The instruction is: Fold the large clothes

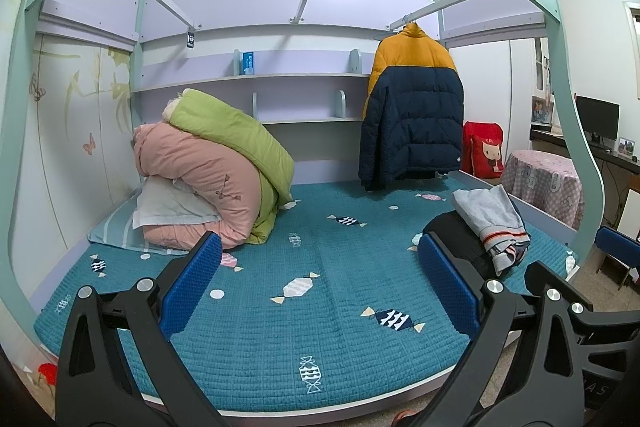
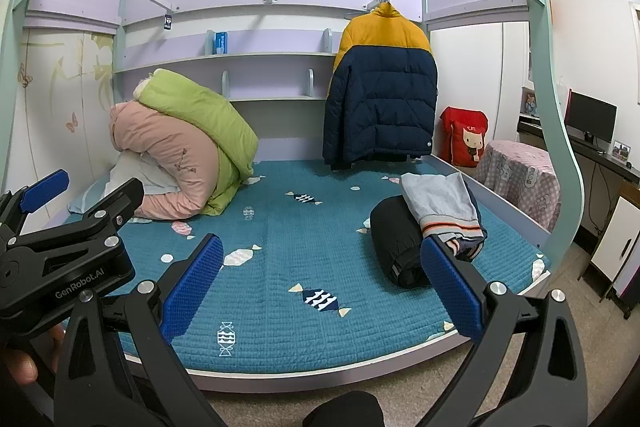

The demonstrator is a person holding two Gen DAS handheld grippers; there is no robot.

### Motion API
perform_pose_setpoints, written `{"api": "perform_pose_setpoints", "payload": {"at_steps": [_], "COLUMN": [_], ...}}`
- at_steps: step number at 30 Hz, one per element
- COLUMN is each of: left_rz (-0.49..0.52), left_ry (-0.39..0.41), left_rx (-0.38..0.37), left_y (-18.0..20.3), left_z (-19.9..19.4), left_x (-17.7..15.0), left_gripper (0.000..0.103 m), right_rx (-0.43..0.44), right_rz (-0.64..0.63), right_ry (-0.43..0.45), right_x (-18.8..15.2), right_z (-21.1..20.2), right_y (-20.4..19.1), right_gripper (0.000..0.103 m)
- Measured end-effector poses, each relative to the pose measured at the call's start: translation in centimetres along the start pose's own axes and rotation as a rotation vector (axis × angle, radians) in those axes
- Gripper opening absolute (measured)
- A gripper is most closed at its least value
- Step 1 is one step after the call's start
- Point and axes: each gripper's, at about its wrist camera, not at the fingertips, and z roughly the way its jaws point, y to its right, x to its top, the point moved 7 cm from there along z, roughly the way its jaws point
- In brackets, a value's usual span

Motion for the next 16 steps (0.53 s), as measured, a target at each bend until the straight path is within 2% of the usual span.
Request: {"api": "perform_pose_setpoints", "payload": {"at_steps": [11,16], "left_rz": [-0.004,-0.029], "left_ry": [-0.021,-0.085], "left_rx": [0.0,-0.007], "left_y": [-1.1,-2.1], "left_z": [0.9,3.1], "left_x": [-1.3,-2.8], "left_gripper": [0.098,0.098], "right_rx": [0.009,0.02], "right_rz": [0.002,-0.006], "right_ry": [-0.023,-0.068], "right_x": [-0.8,-1.7], "right_z": [1.4,3.4], "right_y": [0.1,-0.5], "right_gripper": [0.096,0.096]}}
